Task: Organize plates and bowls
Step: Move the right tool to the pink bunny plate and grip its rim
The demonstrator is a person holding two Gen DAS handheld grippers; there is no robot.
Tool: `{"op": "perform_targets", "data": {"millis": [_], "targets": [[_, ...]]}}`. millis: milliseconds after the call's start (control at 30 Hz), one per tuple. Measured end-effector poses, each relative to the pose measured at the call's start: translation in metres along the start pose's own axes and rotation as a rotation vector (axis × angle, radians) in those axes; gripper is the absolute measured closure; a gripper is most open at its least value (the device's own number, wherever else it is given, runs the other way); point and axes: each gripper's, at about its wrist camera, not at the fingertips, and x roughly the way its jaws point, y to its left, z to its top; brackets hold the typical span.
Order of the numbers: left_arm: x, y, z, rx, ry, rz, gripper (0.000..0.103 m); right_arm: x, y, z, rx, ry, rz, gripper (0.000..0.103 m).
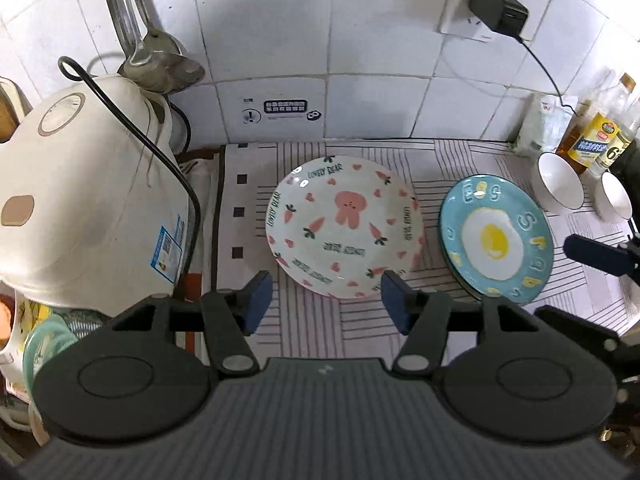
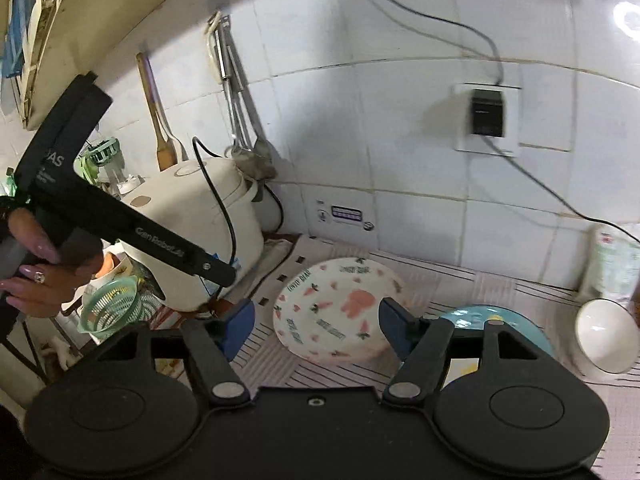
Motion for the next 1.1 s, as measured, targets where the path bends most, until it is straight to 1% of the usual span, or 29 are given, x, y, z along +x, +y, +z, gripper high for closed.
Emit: {"op": "perform_targets", "data": {"millis": [100,167,233,333,367,400,467,500,567,667,733,767,867,933,1000,1033,1100], "targets": [[0.013,0.014,-0.004,0.015,-0.014,-0.019,0.040,0.023,0.004,-0.007,0.050,-0.027,-0.040,0.027],[0.024,0.022,-0.007,0.029,-0.026,-0.029,0.035,0.037,0.004,-0.015,0.089,-0.044,-0.079,0.026],[0.037,0.029,-0.010,0.020,-0.050,-0.042,0.030,0.050,0.004,-0.020,0.124,-0.041,-0.111,0.026],[0.058,0.037,-0.015,0.007,-0.078,-0.038,0.030,0.071,0.001,-0.032,0.191,-0.025,-0.134,0.026],[0.065,0.037,-0.016,0.015,-0.076,-0.039,0.030,0.079,0.000,-0.038,0.229,-0.017,-0.147,0.026],[0.072,0.037,-0.017,0.023,-0.070,-0.061,0.030,0.085,-0.001,-0.044,0.267,-0.002,-0.160,0.026],[0.084,0.040,-0.018,-0.004,-0.053,-0.103,0.030,0.097,-0.003,-0.057,0.393,0.008,-0.196,0.026],[0.087,0.040,-0.018,-0.002,-0.056,-0.102,0.030,0.099,-0.004,-0.062,0.428,0.006,-0.196,0.026],[0.095,0.038,-0.020,0.024,-0.067,-0.083,0.030,0.110,-0.006,-0.067,0.433,0.019,-0.184,0.026],[0.112,0.037,-0.021,0.026,-0.050,-0.081,0.032,0.123,-0.007,-0.074,0.437,-0.004,-0.203,0.026],[0.127,0.039,-0.019,0.000,-0.027,-0.074,0.032,0.134,-0.011,-0.081,0.454,-0.005,-0.206,0.026],[0.133,0.041,-0.018,-0.023,-0.020,-0.070,0.030,0.141,-0.011,-0.085,0.442,0.000,-0.225,0.026],[0.153,0.051,-0.015,-0.124,0.012,-0.064,0.030,0.157,-0.010,-0.091,0.395,0.030,-0.252,0.027],[0.161,0.052,-0.014,-0.140,0.010,-0.062,0.032,0.163,-0.011,-0.093,0.394,0.030,-0.254,0.027],[0.168,0.052,-0.012,-0.133,0.004,-0.055,0.032,0.171,-0.015,-0.092,0.414,0.028,-0.248,0.027],[0.173,0.052,-0.010,-0.127,0.006,-0.044,0.035,0.175,-0.017,-0.093,0.428,0.030,-0.250,0.027],[0.179,0.053,-0.007,-0.118,0.004,-0.024,0.043,0.181,-0.022,-0.088,0.463,0.046,-0.242,0.030]]}}
